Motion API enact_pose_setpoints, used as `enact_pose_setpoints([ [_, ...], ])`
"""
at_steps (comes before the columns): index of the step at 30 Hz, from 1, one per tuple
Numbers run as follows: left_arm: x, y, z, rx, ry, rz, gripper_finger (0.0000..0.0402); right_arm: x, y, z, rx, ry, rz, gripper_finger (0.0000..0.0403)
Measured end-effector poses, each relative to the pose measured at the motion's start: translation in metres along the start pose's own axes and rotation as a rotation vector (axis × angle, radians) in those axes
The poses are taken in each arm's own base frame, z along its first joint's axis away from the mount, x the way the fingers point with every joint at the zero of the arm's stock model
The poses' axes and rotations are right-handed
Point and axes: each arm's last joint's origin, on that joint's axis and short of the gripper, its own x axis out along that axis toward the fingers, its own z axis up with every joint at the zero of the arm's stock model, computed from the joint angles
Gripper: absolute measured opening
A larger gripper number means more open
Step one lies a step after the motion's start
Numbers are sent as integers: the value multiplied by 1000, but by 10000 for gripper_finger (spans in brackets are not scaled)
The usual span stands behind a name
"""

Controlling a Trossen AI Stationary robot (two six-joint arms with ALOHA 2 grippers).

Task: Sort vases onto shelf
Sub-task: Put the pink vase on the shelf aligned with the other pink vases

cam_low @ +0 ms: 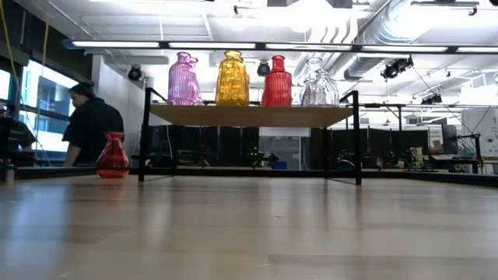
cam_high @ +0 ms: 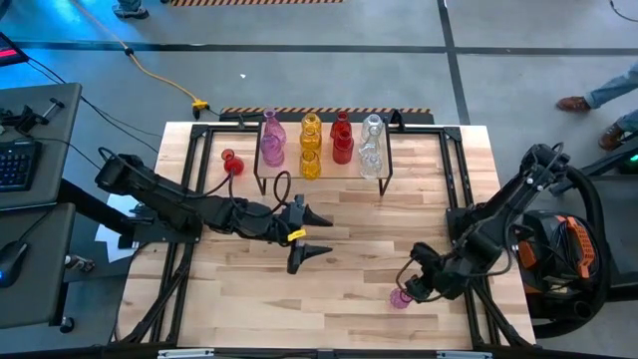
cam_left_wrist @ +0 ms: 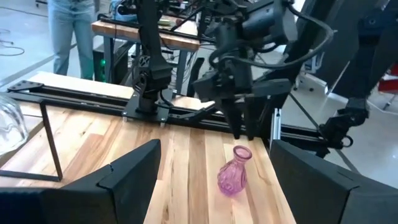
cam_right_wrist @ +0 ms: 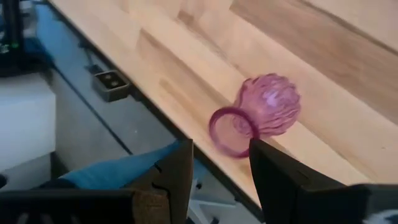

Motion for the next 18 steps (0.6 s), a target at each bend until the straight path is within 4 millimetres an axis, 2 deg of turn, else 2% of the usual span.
enact_pose_setpoints([
  [6,-2,-7,-2,30,5,-21,294,10,-4,0,29,23,-83,138],
  [13,-3,-10,-3,33,10,-28,294,13,-7,3,31,9,-126,138],
  [18,-2,-9,-5,40,31,-15,294,26,-7,4,14,30,-175,138],
])
